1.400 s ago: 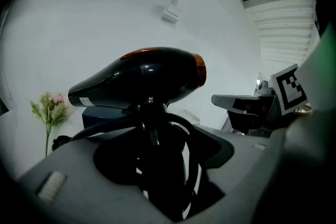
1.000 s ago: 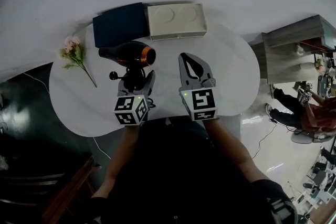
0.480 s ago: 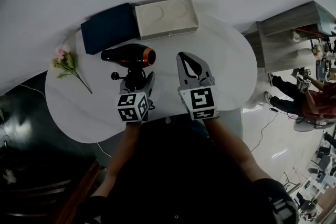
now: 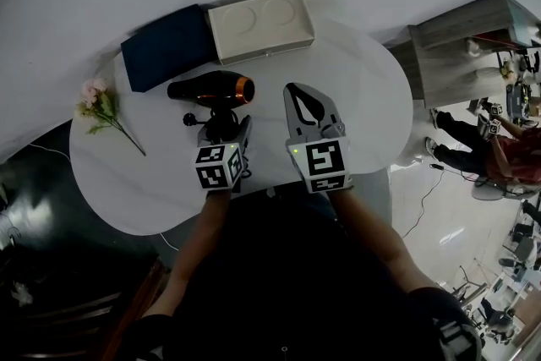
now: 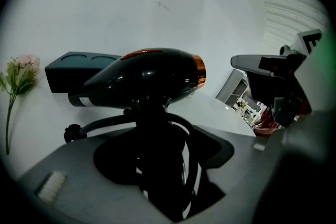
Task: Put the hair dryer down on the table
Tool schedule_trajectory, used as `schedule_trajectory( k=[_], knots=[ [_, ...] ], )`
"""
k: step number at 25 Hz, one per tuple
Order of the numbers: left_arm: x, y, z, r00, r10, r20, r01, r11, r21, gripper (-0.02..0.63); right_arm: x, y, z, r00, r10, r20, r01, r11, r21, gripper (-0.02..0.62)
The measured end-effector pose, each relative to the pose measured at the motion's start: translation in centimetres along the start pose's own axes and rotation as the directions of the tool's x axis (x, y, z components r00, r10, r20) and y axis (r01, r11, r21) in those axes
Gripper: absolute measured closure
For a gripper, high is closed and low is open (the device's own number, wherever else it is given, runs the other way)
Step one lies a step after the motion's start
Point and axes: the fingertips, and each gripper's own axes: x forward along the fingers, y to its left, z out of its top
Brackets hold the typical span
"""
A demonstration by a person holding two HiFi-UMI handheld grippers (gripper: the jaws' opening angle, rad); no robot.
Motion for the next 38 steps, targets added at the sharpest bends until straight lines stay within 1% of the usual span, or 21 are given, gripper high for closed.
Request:
schedule_trajectory(
  k=[6, 12, 22, 26, 28, 31, 33, 35, 38],
  knots=[
    [1.0, 0.0, -1.0, 0.998, 0.014, -0.061, -0.012, 0.999, 0.034, 0.308, -0.1, -0.3, -0.5, 1.000, -0.017, -0.013, 0.017, 1.000, 0.006, 0.583],
    [2.2, -0.1, -2.1, 0.990, 0.020, -0.141, -0.012, 0.998, 0.055, 0.307, -0.4, -0.7, -0.8, 0.999, -0.037, -0.021, 0.037, 0.999, 0.009, 0.583],
    [3.1, -0.2, -2.8, 0.979, 0.021, -0.203, -0.010, 0.998, 0.055, 0.305, -0.9, -0.9, -1.4, 0.998, -0.055, -0.036, 0.056, 0.998, 0.022, 0.583],
    [3.1, -0.2, -2.9, 0.977, 0.014, -0.213, -0.004, 0.999, 0.050, 0.305, -1.0, -0.7, -1.6, 0.998, -0.053, -0.037, 0.054, 0.998, 0.021, 0.583],
    [3.2, -0.4, -2.9, 0.975, -0.015, -0.222, 0.022, 0.999, 0.029, 0.304, -1.0, -0.5, -1.5, 0.998, -0.048, -0.036, 0.049, 0.999, 0.022, 0.583],
    [3.2, -1.0, -2.8, 0.973, -0.082, -0.215, 0.081, 0.997, -0.010, 0.298, -0.8, -0.1, -1.3, 0.999, -0.033, -0.030, 0.033, 0.999, 0.020, 0.583],
    [2.7, -1.3, -2.8, 0.973, -0.115, -0.199, 0.111, 0.993, -0.031, 0.238, -0.7, 0.3, -1.1, 1.000, -0.020, -0.024, 0.020, 1.000, 0.019, 0.583],
    [1.8, -1.0, -2.5, 0.978, -0.117, -0.175, 0.111, 0.993, -0.044, 0.232, -0.4, 0.8, -0.8, 1.000, -0.005, -0.015, 0.005, 1.000, 0.016, 0.583],
    [-0.3, 0.3, -1.5, 0.989, -0.079, -0.122, 0.072, 0.995, -0.067, 0.233, 0.0, 1.8, -0.1, 1.000, 0.025, 0.005, -0.025, 1.000, 0.006, 0.583]
  ],
)
